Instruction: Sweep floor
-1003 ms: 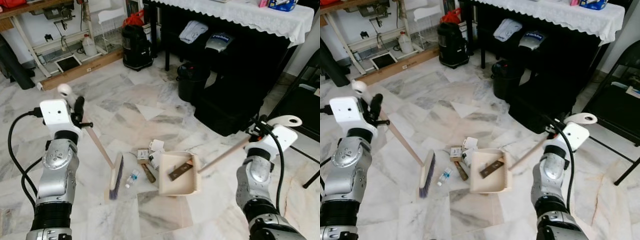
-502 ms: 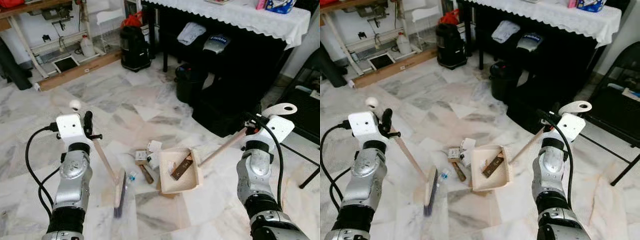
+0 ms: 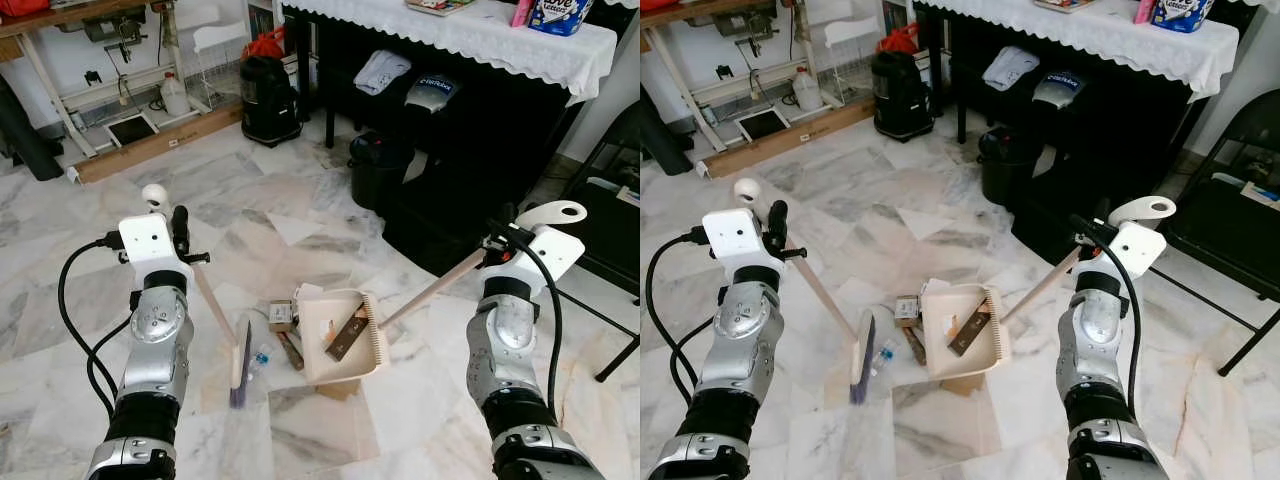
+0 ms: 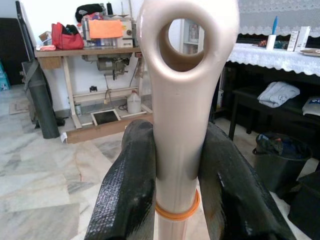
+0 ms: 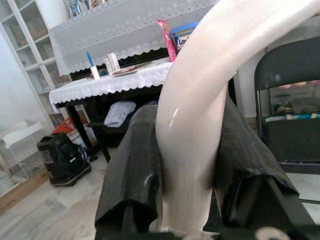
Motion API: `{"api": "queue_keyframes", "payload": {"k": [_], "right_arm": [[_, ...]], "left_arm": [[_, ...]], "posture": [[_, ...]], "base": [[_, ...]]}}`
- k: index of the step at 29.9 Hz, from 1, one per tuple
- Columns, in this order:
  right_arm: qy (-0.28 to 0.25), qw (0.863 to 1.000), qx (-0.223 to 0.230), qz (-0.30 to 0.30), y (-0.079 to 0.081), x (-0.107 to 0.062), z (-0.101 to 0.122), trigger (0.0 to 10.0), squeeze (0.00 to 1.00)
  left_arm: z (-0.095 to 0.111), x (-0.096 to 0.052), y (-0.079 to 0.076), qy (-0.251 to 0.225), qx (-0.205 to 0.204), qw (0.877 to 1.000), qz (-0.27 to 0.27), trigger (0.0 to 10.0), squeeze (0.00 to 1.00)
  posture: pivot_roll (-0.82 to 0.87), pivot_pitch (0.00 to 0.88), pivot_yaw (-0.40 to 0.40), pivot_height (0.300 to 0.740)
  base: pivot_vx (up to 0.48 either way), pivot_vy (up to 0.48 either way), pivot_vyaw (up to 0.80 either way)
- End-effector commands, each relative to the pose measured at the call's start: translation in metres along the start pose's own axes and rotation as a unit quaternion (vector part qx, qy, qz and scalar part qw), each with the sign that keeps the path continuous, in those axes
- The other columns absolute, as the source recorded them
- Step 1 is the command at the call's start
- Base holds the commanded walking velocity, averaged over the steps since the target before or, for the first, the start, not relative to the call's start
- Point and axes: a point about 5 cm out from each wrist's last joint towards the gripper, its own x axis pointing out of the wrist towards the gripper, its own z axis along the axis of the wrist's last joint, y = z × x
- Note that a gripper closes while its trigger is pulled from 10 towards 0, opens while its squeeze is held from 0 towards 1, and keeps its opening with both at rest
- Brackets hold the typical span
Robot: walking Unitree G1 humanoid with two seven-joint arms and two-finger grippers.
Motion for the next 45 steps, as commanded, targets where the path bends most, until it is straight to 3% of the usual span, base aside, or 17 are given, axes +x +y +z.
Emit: {"api": "queue_keyframes", "payload": {"k": [1,10,14,25,45], "right_arm": [[-0.030,0.999,0.013,0.003,0.005,0.003,0.012,10.0,0.00],[-0.014,0.999,0.050,-0.012,0.005,-0.003,0.008,10.0,0.00],[0.002,0.995,0.092,-0.029,0.004,-0.004,0.006,10.0,0.00],[0.013,0.998,0.068,-0.007,0.005,-0.010,0.003,10.0,0.00],[0.014,0.998,0.058,0.003,0.003,-0.012,0.006,10.0,0.00]], "left_arm": [[0.009,0.002,-0.002,-0.026,-0.002,1.000,0.000,10.0,0.00],[0.007,0.002,0.000,-0.027,-0.006,1.000,0.005,10.0,0.00],[0.006,0.001,0.001,-0.025,-0.010,1.000,0.010,10.0,0.00],[0.007,0.000,0.000,-0.029,-0.021,0.999,0.022,10.0,0.00],[0.003,-0.006,0.002,-0.021,-0.014,0.999,0.024,10.0,0.00]], "posture": [[-0.05,0.000,0.017,0.740],[-0.04,0.000,0.019,0.740],[-0.05,0.000,0.017,0.740],[-0.05,0.000,-0.001,0.740],[-0.05,0.000,0.008,0.740]], "base": [[0.000,0.000,0.00],[0.000,0.000,0.00],[0.000,0.000,0.00],[0.000,0.000,0.00],[0.000,0.000,0.77]]}}
